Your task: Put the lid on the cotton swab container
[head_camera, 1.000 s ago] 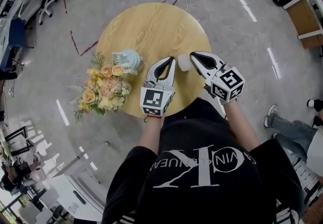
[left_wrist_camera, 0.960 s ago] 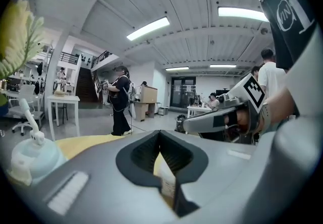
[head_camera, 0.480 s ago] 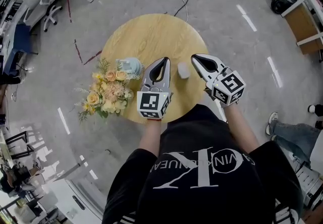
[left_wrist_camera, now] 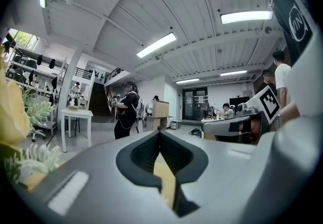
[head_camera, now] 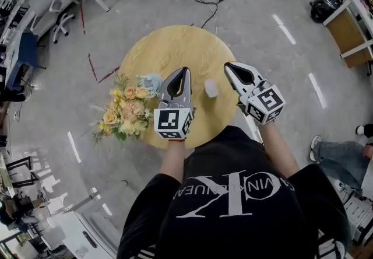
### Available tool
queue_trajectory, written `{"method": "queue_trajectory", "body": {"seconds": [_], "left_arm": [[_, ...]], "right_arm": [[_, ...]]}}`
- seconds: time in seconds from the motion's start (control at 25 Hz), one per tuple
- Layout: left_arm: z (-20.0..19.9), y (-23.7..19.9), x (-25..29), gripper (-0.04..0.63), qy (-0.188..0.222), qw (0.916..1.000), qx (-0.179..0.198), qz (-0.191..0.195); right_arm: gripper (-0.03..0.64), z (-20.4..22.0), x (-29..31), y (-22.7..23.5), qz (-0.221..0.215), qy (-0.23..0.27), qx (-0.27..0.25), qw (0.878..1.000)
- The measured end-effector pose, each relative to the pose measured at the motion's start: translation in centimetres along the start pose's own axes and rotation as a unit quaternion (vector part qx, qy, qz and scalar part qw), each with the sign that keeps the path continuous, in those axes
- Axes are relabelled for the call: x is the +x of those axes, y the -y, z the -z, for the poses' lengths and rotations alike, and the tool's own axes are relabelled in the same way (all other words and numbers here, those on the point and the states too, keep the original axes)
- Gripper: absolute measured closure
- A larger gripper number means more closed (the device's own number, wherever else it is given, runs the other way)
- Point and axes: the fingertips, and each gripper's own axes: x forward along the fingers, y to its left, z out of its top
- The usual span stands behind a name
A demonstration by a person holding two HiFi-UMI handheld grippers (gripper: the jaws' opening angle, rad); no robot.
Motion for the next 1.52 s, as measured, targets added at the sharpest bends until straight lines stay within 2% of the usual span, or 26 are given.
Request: {"method": "queue_trajectory", "body": {"seconds": [0.76,1.52], "left_arm": [[-1.8,-1.4,0.9,0.583,0.015,0.9996,0.005,-0.024],[-1.9,-2.2,0.9,0.583,0.019,0.9989,0.008,-0.041]], "right_arm": [[0.601,-2.2,0.3,1.8,0.007,0.023,-0.011,1.000],[0.601,-2.3,1.1,2.0,-0.002,0.028,-0.012,1.000]]}}
